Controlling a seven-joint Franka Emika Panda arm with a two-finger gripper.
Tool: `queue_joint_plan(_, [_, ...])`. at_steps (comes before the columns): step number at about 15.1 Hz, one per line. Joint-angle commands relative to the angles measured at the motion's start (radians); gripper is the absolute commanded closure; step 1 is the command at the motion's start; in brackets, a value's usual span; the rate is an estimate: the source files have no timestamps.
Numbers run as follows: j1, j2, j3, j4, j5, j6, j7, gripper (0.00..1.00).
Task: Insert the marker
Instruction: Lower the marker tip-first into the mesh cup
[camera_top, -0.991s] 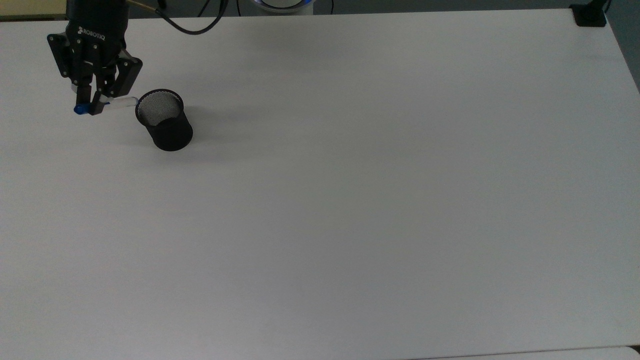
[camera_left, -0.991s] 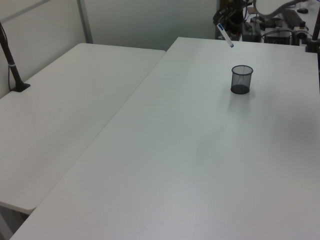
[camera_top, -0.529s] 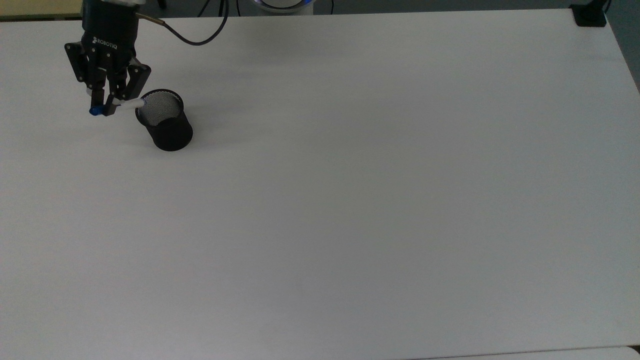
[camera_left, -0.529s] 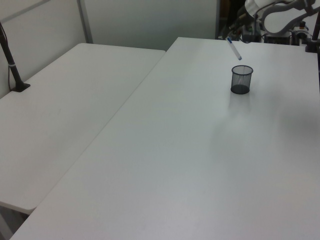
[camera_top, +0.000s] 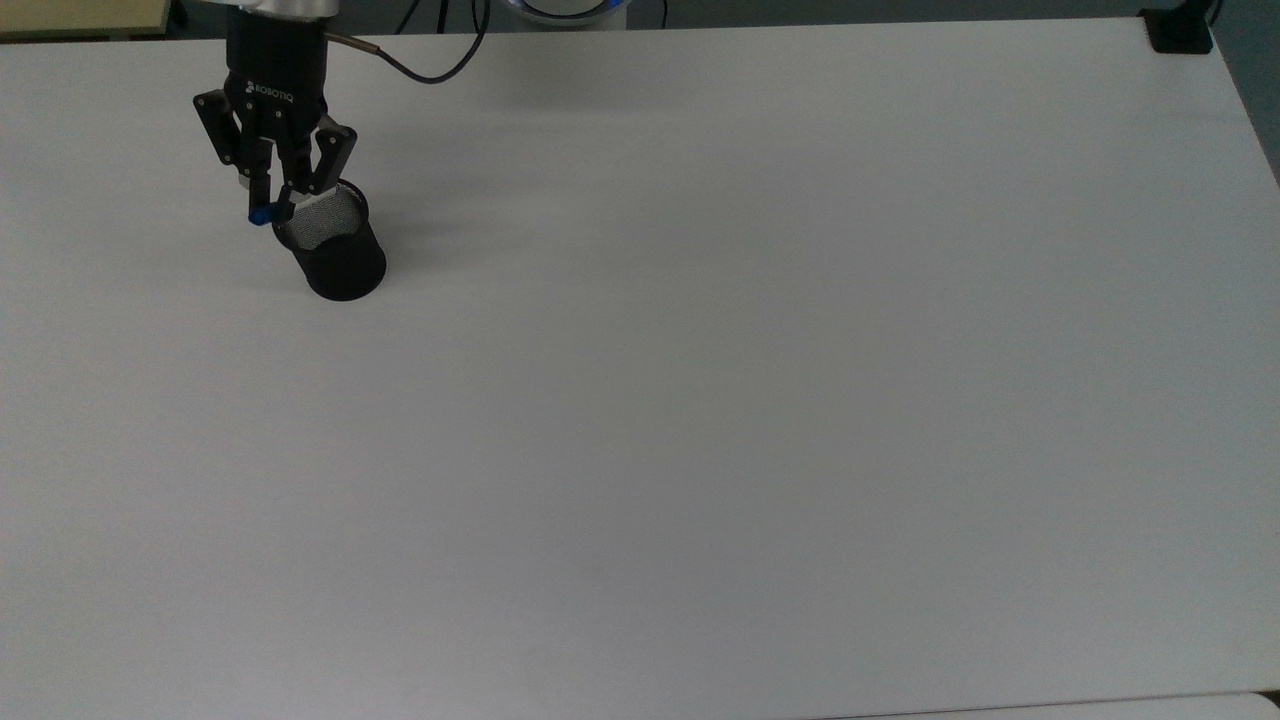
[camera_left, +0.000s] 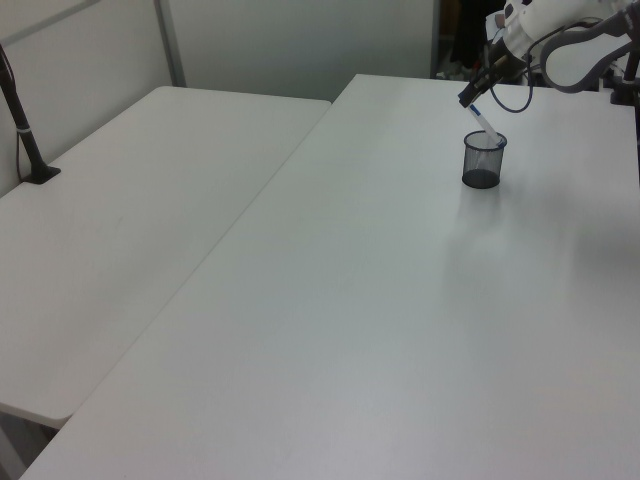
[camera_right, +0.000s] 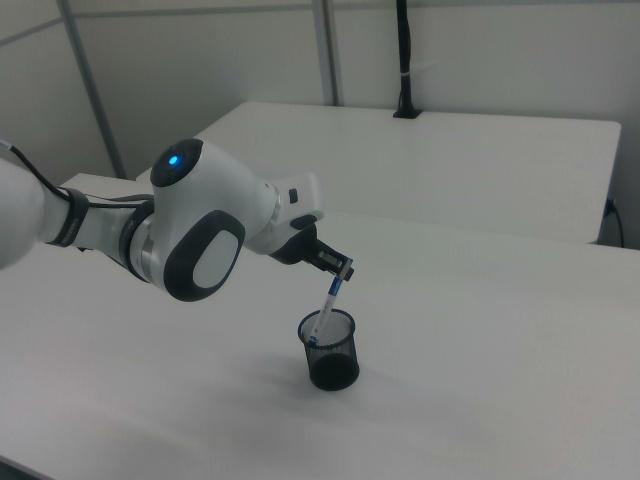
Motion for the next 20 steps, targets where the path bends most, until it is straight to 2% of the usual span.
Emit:
queue_joint_plan(1, [0.016,-0.034,-0.008,-0.031,0.008,0.018,-0.029,1.0])
queue_joint_plan(7, [0.016,-0.011,-0.01,-0.024,0.009,0.124,-0.025,1.0])
queue_joint_plan(15, [0.018,0.001,-0.008,-0.031,0.005,0.136,-0.033,0.99])
queue_joint_plan(17, [0.018,0.007,-0.007,-0.029,0.005,0.136,-0.033,0.79])
queue_joint_plan(19, [0.018,0.009,-0.004,-0.028,0.005,0.136,-0.032,0.78])
queue_joint_plan(20, [0.018,0.009,-0.004,-0.025,0.005,0.136,-0.03,0.59])
